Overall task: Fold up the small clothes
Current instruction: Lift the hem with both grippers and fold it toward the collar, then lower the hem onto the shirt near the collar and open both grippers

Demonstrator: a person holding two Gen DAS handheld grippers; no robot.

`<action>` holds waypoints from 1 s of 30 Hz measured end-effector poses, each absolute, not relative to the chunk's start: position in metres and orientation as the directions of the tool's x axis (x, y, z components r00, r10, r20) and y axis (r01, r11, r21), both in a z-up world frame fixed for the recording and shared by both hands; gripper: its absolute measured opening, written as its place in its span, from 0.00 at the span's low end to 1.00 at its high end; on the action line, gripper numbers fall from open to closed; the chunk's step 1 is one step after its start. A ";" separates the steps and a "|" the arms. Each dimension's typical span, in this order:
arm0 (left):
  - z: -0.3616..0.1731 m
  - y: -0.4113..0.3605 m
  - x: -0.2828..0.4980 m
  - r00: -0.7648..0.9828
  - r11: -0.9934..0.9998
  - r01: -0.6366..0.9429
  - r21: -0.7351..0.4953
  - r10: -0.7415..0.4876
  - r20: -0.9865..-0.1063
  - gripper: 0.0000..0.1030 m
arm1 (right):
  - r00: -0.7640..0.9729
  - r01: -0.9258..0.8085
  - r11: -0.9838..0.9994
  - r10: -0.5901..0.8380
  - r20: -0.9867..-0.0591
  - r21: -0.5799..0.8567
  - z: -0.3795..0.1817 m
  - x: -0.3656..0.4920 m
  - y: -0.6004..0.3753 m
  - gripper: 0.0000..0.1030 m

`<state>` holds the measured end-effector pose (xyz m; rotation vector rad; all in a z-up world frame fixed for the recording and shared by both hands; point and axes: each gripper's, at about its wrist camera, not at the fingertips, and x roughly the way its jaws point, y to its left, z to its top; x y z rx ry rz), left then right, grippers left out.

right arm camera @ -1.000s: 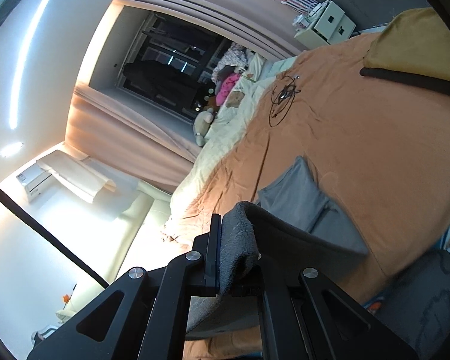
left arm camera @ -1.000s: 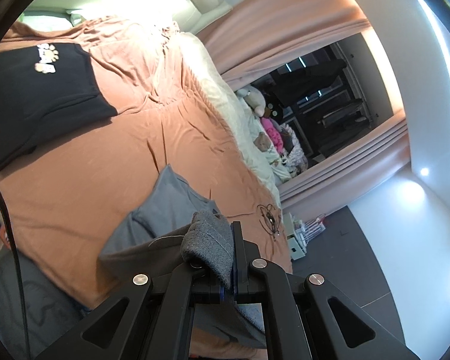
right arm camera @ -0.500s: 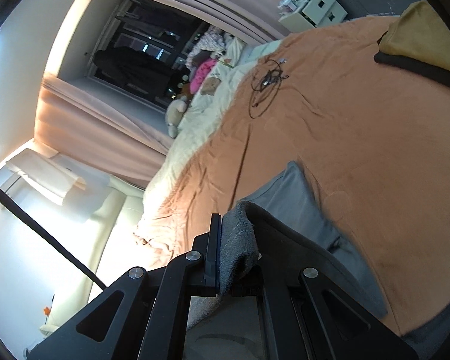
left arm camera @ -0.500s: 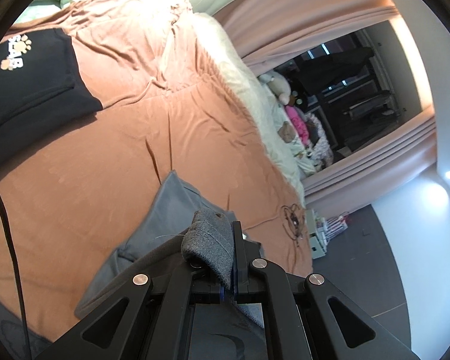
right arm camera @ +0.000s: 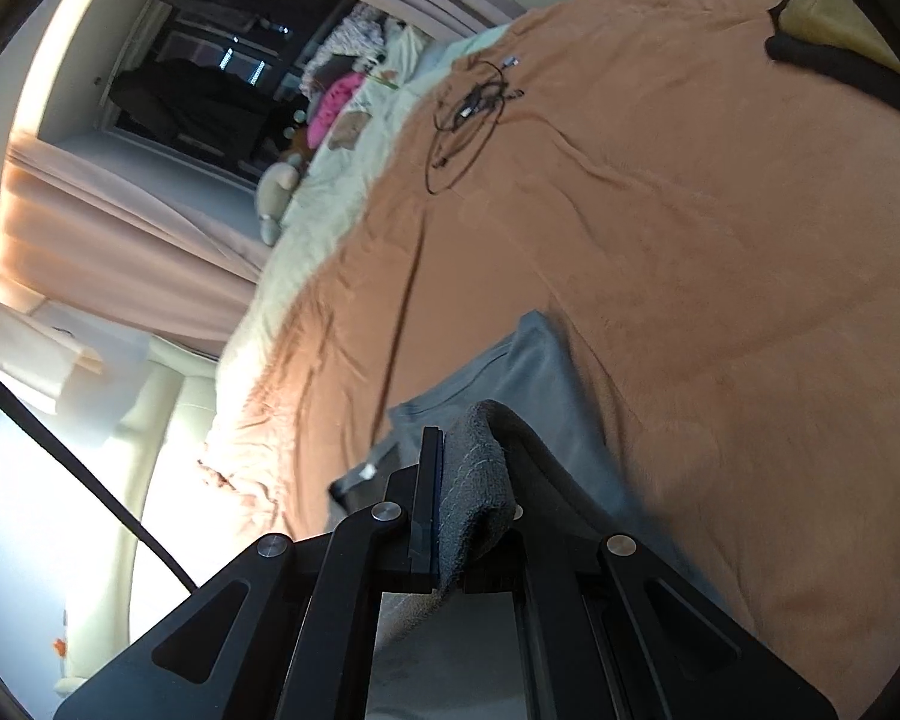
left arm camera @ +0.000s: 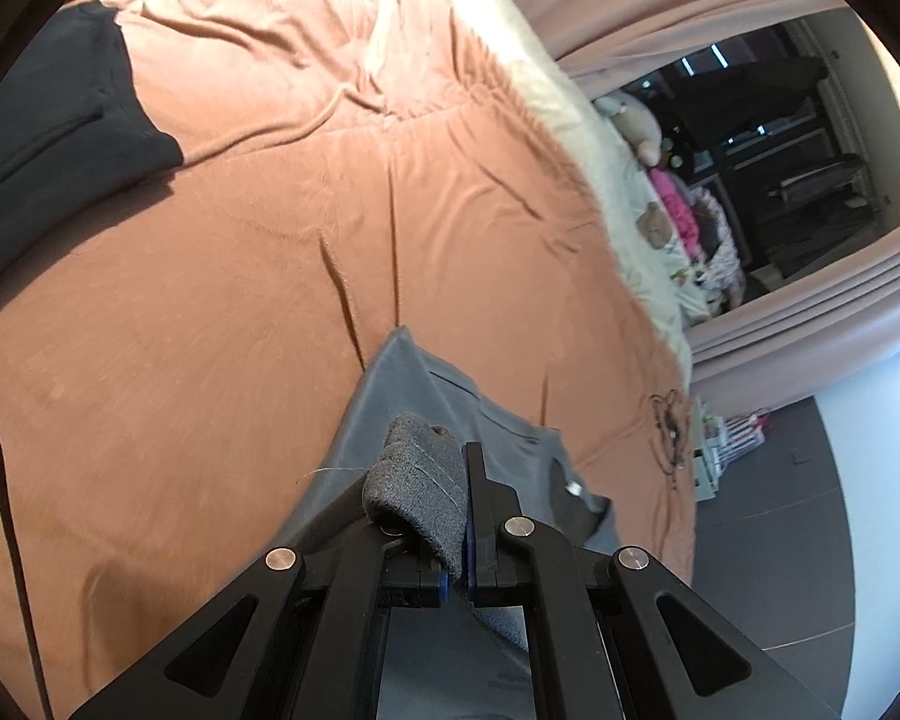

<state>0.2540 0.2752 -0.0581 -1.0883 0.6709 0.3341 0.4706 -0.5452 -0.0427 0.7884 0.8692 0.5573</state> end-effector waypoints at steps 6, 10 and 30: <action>-0.087 0.287 0.288 0.702 0.454 -0.600 -0.659 -0.097 -0.706 0.03 | 0.506 -0.074 0.647 0.680 -0.531 0.759 -0.044 0.495 -0.528 0.00; -0.105 0.290 0.306 0.664 0.486 -0.612 -0.623 -0.111 -0.739 0.03 | 0.493 -0.038 0.673 0.655 -0.572 0.739 -0.048 0.503 -0.523 0.00; -0.090 0.261 0.295 0.480 0.850 -0.464 -0.249 0.006 -0.877 0.75 | 0.498 -0.318 0.902 0.421 -0.758 0.292 0.024 0.410 -0.530 0.78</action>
